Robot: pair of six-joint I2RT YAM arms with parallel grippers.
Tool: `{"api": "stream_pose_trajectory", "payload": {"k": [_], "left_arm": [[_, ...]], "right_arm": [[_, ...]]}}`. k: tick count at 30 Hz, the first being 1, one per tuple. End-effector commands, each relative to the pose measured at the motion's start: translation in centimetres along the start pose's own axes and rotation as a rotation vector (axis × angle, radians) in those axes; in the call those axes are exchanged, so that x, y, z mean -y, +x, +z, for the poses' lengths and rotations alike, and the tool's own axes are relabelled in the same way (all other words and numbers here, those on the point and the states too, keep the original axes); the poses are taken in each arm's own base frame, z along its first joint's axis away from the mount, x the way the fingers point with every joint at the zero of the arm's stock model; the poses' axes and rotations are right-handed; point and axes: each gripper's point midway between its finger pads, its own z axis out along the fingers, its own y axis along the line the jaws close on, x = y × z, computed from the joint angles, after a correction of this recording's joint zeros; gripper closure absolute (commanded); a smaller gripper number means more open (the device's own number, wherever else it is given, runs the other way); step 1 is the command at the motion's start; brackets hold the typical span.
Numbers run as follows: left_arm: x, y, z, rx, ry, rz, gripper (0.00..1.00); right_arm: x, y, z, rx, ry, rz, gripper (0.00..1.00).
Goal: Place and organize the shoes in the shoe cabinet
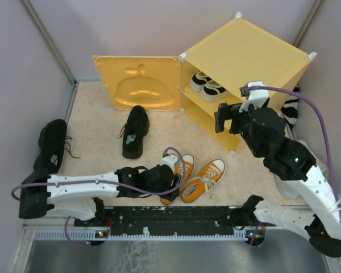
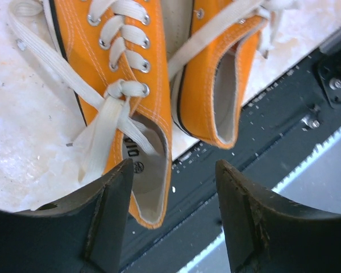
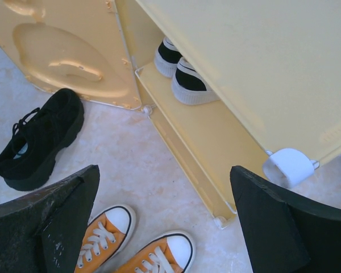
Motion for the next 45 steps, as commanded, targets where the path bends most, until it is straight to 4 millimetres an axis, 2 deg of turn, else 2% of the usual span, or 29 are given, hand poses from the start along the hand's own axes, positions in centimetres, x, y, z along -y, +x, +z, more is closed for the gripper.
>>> {"api": "stream_pose_trajectory", "payload": {"k": [1, 8, 15, 19, 22, 26, 30, 33, 37, 41, 45], "left_arm": [[-0.2, -1.3, 1.5, 0.064, -0.063, -0.049, 0.36], [-1.9, -1.8, 3.5, 0.101, -0.195, -0.067, 0.46], [-1.4, -3.5, 5.2, 0.172, -0.178, -0.04, 0.55], [-1.9, -3.4, 6.3, 0.168, -0.159, -0.053, 0.59], [-2.4, -3.1, 7.1, 0.161, -0.147, -0.052, 0.68], [-3.1, -4.2, 7.9, 0.203, -0.174, 0.017, 1.0], [-3.4, -6.0, 8.3, 0.264, -0.184, 0.098, 1.0], [-2.4, -7.6, 8.5, 0.3, -0.141, 0.15, 1.0], [0.9, -8.5, 8.7, 0.3, 0.001, 0.22, 1.0], [3.3, -6.9, 9.1, 0.237, 0.152, 0.271, 1.0], [3.8, -5.5, 8.7, 0.211, 0.22, 0.305, 1.0]], "right_arm": [[0.2, -1.5, -0.9, 0.061, -0.017, 0.048, 0.02], [1.1, -1.3, -1.8, 0.068, -0.002, 0.055, 0.02], [1.4, -1.0, -2.1, 0.061, 0.005, 0.067, 0.02], [1.4, -0.9, -2.3, 0.062, 0.002, 0.075, 0.02], [1.4, -0.9, -2.3, 0.062, 0.001, 0.076, 0.02], [1.3, -0.8, -2.2, 0.058, -0.002, 0.077, 0.02], [1.5, -0.8, -2.3, 0.061, 0.003, 0.078, 0.02], [1.6, -0.8, -2.4, 0.062, 0.009, 0.079, 0.02], [1.7, -0.9, -2.4, 0.063, 0.015, 0.08, 0.02], [1.8, -0.8, -2.3, 0.061, 0.021, 0.076, 0.02], [1.7, -0.8, -2.1, 0.058, 0.021, 0.069, 0.02]]}}
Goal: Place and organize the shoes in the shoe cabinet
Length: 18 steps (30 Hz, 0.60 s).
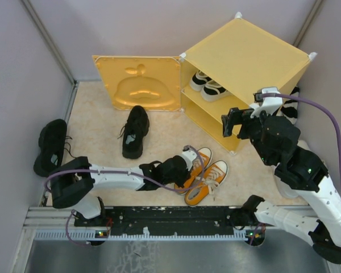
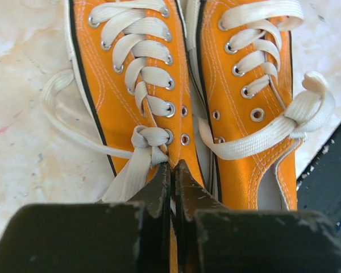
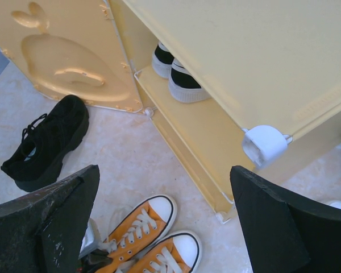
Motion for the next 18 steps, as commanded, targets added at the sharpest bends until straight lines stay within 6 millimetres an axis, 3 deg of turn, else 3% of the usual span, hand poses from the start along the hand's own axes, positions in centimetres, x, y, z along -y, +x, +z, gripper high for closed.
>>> {"api": "stream_pose_trajectory", "payload": {"k": [1, 9, 13, 18], "left_arm": [[3.8, -1.4, -0.8, 0.058, 0.204, 0.041, 1.0], [2.6, -3.3, -2.3, 0.091, 0.14, 0.069, 0.5], [2.9, -5.3, -4.0, 0.104, 0.138, 0.07, 0.36], [4.5, -4.4, -4.5, 0.039, 0.213, 0.0, 0.14]], "right_arm": [[0.3, -0.8, 0.1, 0.028, 0.02, 0.015, 0.02], [-0.1, -0.9, 0.4, 0.029, 0.009, 0.015, 0.02], [-0.2, -0.9, 0.5, 0.027, 0.005, 0.014, 0.02], [-0.4, -0.5, 0.7, 0.02, 0.0, 0.014, 0.02]]}}
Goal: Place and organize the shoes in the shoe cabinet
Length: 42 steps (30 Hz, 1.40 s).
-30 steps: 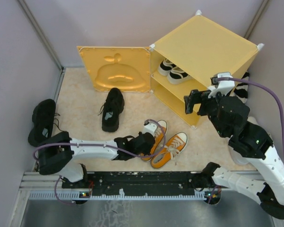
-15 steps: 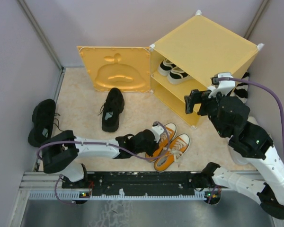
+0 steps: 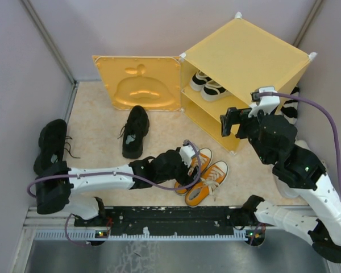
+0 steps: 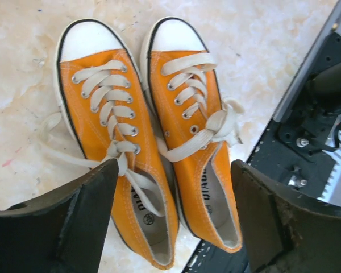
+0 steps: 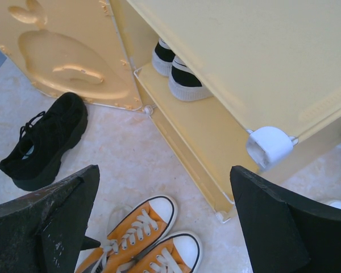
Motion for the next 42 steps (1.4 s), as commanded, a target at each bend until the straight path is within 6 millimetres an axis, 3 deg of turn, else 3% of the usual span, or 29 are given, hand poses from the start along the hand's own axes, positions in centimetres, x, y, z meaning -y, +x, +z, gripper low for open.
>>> {"api": "stream_pose_trajectory", "payload": {"k": [1, 5, 10, 15, 25, 36, 42], "left_arm": [[2.0, 0.4, -0.5, -0.062, 0.069, -0.085, 0.1], [1.8, 1.7, -0.2, -0.156, 0.003, -0.169, 0.1], [1.4, 2.0, -0.2, -0.221, -0.11, -0.207, 0.12], [2.2, 2.9, 0.5, -0.239, -0.109, -0.216, 0.12], [1.8, 5.8, 0.3, -0.302, -0.182, -0.191, 0.13], [3.0, 5.3, 0.4, -0.283, -0.146, -0.154, 0.18], [2.2, 7.5, 1.9, -0.324, -0.18, -0.119, 0.25]], "right_arm": [[-0.2, -0.7, 0.3, 0.032, -0.003, 0.021, 0.02], [-0.4, -0.5, 0.5, 0.027, -0.008, 0.02, 0.02], [-0.3, -0.4, 0.3, 0.029, -0.013, 0.028, 0.02], [-0.2, -0.4, -0.1, 0.032, -0.017, 0.035, 0.02], [0.0, 0.4, 0.1, 0.021, -0.007, 0.031, 0.02], [0.0, 0.7, 0.1, 0.018, -0.006, 0.035, 0.02], [0.2, 0.9, -0.1, 0.017, -0.002, 0.034, 0.02]]}}
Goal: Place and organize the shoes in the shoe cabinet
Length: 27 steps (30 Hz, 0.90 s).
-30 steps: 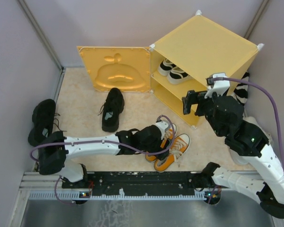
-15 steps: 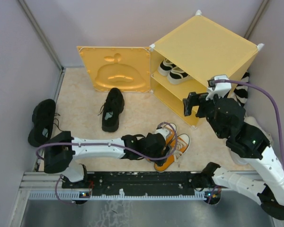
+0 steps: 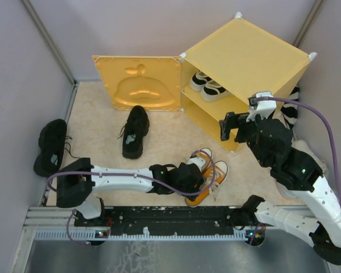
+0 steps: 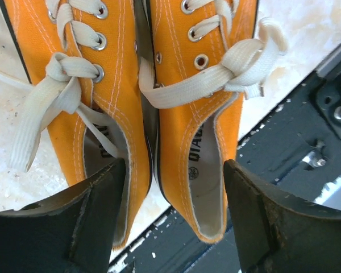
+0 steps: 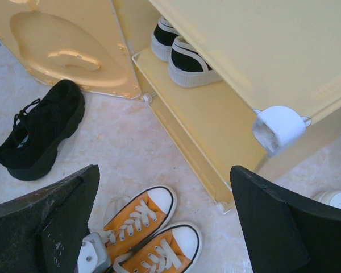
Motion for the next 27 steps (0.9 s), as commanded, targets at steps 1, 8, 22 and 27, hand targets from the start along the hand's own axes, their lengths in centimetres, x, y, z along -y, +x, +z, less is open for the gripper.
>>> {"api": "stream_pose_trajectory", "payload": {"k": [1, 8, 22, 27], "left_arm": [[-0.3, 0.8, 2.0, -0.021, -0.034, 0.04, 0.27], [-1.6, 2.6, 4.2, -0.077, -0.103, 0.072, 0.37], [-2.4, 1.6, 3.2, -0.024, -0.114, 0.065, 0.44], [-1.7, 3.2, 5.2, -0.076, -0.07, 0.092, 0.43]], "right_arm": [[0.2, -1.1, -0.3, 0.045, 0.004, 0.033, 0.02], [0.5, -1.2, -0.8, 0.057, 0.001, 0.043, 0.02], [0.6, -1.1, -1.1, 0.062, -0.007, 0.056, 0.02], [0.6, -0.5, -0.9, 0.051, -0.003, 0.051, 0.02]]}}
